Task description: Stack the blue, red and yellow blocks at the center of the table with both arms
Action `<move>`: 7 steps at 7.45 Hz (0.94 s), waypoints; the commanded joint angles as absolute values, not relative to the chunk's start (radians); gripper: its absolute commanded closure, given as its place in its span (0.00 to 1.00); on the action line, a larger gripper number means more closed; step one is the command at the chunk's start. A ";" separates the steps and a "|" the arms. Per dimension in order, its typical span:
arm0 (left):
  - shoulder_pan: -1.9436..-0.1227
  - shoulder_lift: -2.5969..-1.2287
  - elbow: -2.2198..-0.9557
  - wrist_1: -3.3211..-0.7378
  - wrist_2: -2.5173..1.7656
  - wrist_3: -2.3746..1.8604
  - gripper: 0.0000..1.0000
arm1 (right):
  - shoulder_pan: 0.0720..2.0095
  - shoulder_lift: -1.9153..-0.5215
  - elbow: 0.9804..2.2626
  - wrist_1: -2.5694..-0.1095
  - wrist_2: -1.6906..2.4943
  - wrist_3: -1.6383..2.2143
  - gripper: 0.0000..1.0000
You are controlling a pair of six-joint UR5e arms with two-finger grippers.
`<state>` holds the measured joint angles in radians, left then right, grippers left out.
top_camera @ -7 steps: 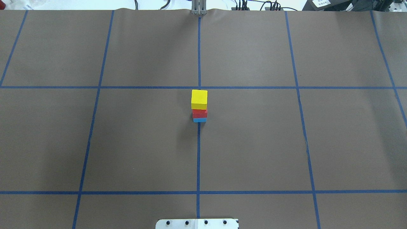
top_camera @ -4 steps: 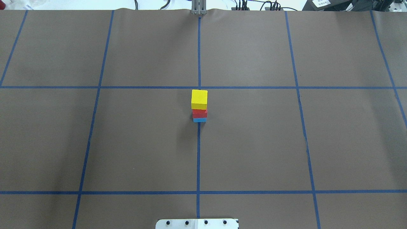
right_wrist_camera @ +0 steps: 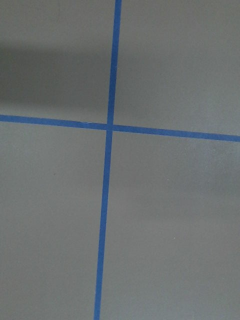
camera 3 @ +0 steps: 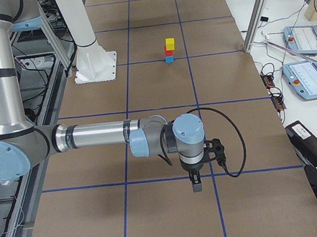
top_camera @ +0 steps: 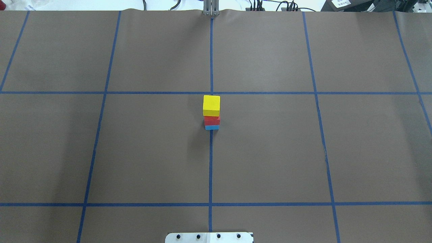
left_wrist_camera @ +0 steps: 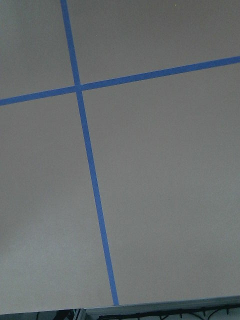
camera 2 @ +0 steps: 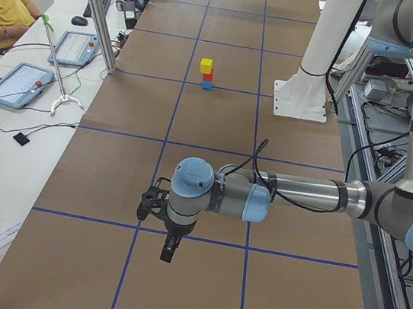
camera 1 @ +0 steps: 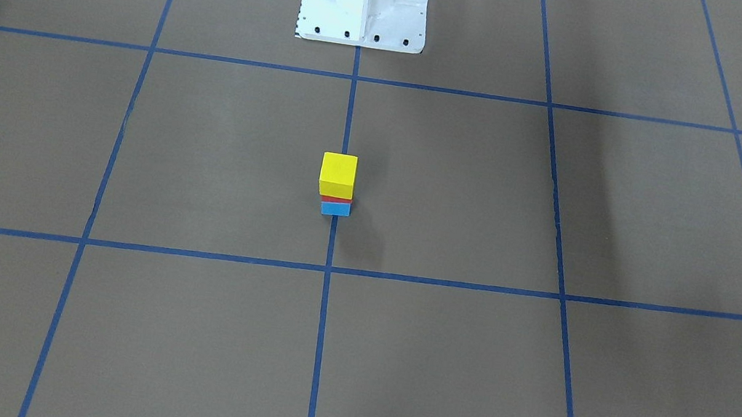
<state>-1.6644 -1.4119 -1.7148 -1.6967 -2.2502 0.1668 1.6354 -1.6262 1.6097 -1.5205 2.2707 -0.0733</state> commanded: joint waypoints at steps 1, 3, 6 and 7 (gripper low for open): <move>-1.664 -1.407 -1.724 -1.723 -2.252 0.167 0.00 | 1.635 -1.637 1.612 -1.522 2.276 -0.075 0.00; -1.663 -1.408 -1.723 -1.718 -2.246 0.166 0.00 | 1.634 -1.631 1.624 -1.528 2.279 -0.065 0.00; -1.660 -1.399 -1.723 -1.709 -2.252 0.167 0.00 | 1.635 -1.635 1.626 -1.531 2.350 -0.063 0.00; -1.660 -1.399 -1.721 -1.709 -2.250 0.166 0.00 | 1.635 -1.635 1.628 -1.531 2.350 -0.063 0.00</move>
